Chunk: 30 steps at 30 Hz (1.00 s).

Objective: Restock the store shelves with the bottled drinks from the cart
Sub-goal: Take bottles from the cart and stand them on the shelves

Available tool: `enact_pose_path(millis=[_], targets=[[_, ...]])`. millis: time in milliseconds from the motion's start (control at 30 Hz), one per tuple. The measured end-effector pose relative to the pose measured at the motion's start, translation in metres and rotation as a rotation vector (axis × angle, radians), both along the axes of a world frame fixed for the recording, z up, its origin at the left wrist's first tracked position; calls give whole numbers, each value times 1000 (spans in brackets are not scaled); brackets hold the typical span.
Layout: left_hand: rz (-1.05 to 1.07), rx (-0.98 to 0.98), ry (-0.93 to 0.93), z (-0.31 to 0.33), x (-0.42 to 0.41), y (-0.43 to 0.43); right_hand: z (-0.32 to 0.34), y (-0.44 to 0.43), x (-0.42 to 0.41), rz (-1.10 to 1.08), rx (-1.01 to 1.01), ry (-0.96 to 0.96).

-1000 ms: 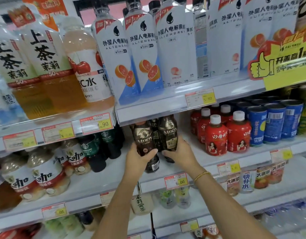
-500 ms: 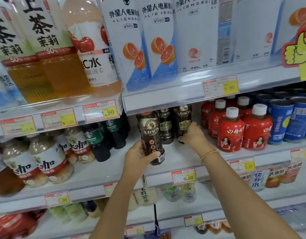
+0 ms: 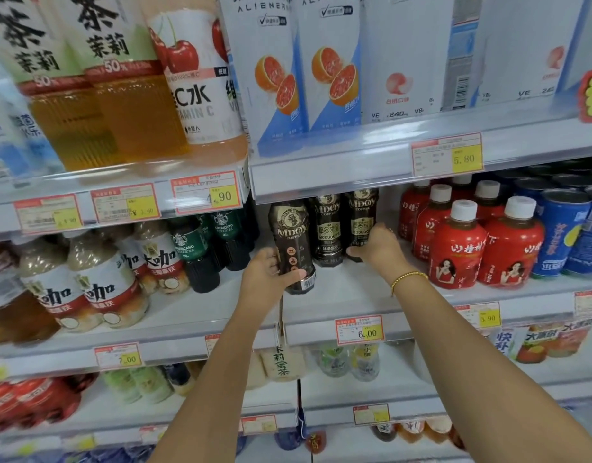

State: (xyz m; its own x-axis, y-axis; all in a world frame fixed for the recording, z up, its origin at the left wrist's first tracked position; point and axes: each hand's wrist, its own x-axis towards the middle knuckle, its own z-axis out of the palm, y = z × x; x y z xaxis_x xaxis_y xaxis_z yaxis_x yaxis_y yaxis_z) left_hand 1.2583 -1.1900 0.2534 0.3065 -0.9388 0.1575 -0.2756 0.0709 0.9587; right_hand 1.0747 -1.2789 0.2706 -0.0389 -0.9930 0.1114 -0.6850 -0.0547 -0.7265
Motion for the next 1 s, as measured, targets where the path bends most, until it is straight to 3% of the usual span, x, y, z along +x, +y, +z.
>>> enact_pose_path(millis=[233,400,567,767,1000], targets=[[78,-27,-47,-5,-5,1,-3,7,-1,11,7,2],[-9,58,-239,-9,-7,3,-3,27,-5,14,34,-61],[19,50,-181,-2,-6,9,-16,64,5,-17,-121,-57],[280,-12,-266,-7,-20,6,-41,94,30,223,-355,311],[347,9,-316,-8,-29,-6,-43,95,29,212,-439,348]])
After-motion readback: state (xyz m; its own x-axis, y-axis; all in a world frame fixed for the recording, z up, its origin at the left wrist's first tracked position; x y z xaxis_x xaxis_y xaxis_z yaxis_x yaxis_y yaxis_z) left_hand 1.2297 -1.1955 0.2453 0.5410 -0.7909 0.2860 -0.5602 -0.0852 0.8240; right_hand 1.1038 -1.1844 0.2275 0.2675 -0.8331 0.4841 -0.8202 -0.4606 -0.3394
